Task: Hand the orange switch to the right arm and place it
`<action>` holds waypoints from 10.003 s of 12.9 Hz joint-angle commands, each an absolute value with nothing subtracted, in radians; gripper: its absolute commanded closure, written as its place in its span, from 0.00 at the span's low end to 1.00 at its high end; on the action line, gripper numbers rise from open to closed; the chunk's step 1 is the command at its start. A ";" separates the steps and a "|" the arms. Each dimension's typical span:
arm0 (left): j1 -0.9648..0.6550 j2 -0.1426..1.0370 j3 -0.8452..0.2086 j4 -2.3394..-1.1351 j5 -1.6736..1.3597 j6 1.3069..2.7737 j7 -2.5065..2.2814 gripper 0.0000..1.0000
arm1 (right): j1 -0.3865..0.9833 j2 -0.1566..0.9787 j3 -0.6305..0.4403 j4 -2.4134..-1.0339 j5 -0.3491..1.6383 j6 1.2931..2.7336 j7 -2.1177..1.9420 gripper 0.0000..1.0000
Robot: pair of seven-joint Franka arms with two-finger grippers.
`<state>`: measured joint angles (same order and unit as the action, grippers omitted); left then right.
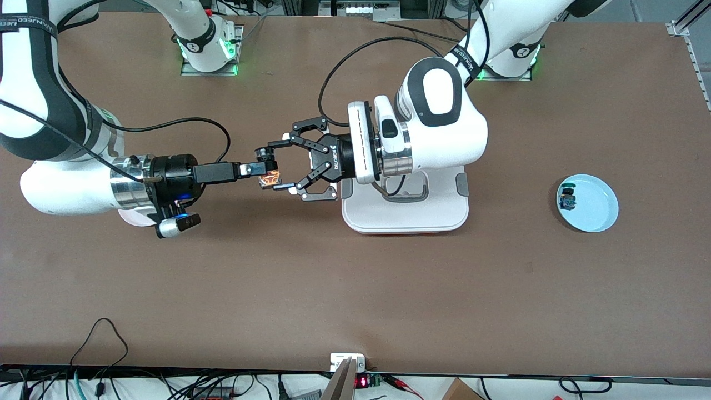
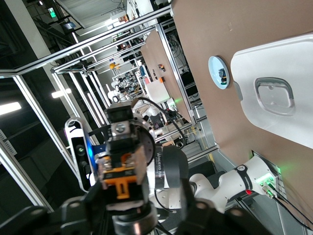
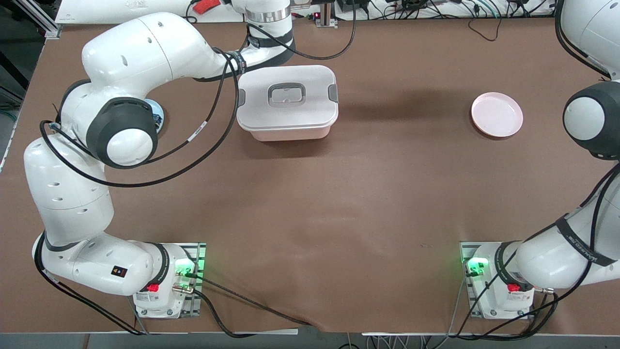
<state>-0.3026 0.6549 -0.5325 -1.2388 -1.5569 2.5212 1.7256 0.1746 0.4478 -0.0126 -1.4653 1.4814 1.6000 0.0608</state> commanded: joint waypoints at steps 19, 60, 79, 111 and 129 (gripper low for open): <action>-0.033 0.666 -0.526 -1.232 -1.499 2.145 1.718 0.00 | 0.170 0.453 -0.008 -1.465 1.543 1.566 0.051 0.99; 0.238 0.385 -0.350 -0.973 0.126 1.445 0.143 0.00 | -0.138 0.364 -0.002 -1.979 -0.095 2.186 -1.376 0.98; 0.023 -0.005 -0.069 -1.609 -0.026 1.578 -0.074 0.00 | -0.144 0.322 0.003 -1.995 0.026 2.221 -1.344 0.00; 0.026 0.103 -0.084 -1.439 -0.037 1.468 -0.127 0.00 | -0.005 0.180 -0.006 -1.393 -0.041 1.465 -0.048 0.00; 0.002 0.104 -0.094 -1.436 -0.029 1.462 -0.121 0.00 | -0.012 0.021 -0.029 -1.580 -0.021 1.589 -0.038 0.00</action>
